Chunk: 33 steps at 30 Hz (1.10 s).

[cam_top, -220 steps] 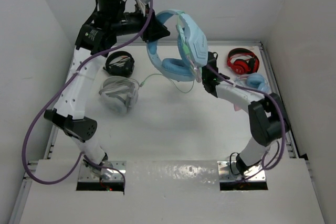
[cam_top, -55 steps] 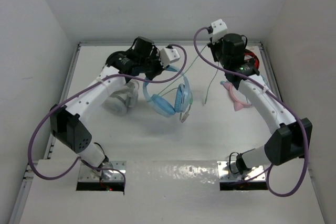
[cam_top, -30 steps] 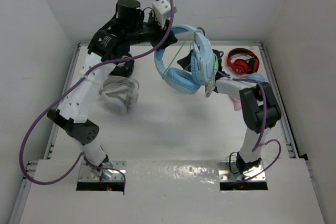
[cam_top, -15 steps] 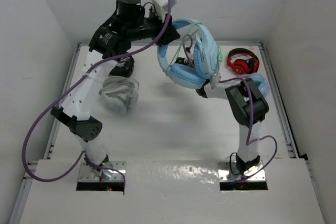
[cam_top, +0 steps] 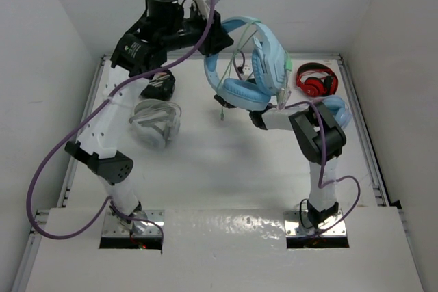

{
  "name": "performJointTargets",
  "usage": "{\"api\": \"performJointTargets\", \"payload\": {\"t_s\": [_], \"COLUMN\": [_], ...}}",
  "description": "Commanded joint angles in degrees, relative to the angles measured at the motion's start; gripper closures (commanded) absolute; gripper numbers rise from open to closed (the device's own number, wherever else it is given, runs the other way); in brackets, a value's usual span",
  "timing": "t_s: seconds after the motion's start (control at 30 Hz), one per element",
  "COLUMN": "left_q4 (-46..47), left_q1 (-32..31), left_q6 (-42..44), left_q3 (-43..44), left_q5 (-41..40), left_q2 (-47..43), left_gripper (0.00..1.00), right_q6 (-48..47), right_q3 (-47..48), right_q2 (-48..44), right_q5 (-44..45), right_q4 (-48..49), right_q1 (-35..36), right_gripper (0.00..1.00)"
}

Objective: Wrap the headphones

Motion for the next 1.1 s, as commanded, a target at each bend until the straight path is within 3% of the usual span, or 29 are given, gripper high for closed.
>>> {"api": "performJointTargets", "payload": {"t_s": [0.0,0.03,0.2,0.47,0.67,0.87,1.07], "left_q4": [7.1,7.71,14.48,16.94,20.9,19.59,22.91], "left_q1": [2.34,3.4,16.14,21.68,26.7,26.61,23.81], "left_q6": [-8.91,-10.75,-27.9,-29.32,-33.98,-26.17,-6.06], "left_q3": [3.45,2.67,-3.66,-3.4,-3.06,-6.73,-14.81], "left_q5": [0.08,-0.36,1.58,-7.82,-8.09,-14.23,-31.01], "left_q2": [-2.23,-2.23,-1.7,1.82,4.89,5.24,5.69], "left_gripper": [1.0,1.0,1.0,1.0,1.0,1.0,1.0], "right_q6": [-4.25,-6.08,-16.61,-27.36,-28.69,-34.4,-38.7], "right_q3": [1.25,0.81,-8.58,-12.2,-4.23,3.77,12.04], "right_q2": [0.78,0.26,-9.3,-17.14,-14.34,-16.09,-22.23], "right_q5": [1.08,0.99,5.02,6.88,-0.32,-2.96,-6.3], "right_q4": [-3.59,-4.21,-6.06,-12.56,-22.31,-33.03,-47.61], "right_q1": [2.08,2.52,11.48,24.49,26.52,28.72,28.81], "right_gripper": [0.95,1.0,1.0,1.0,1.0,1.0,1.0]}}
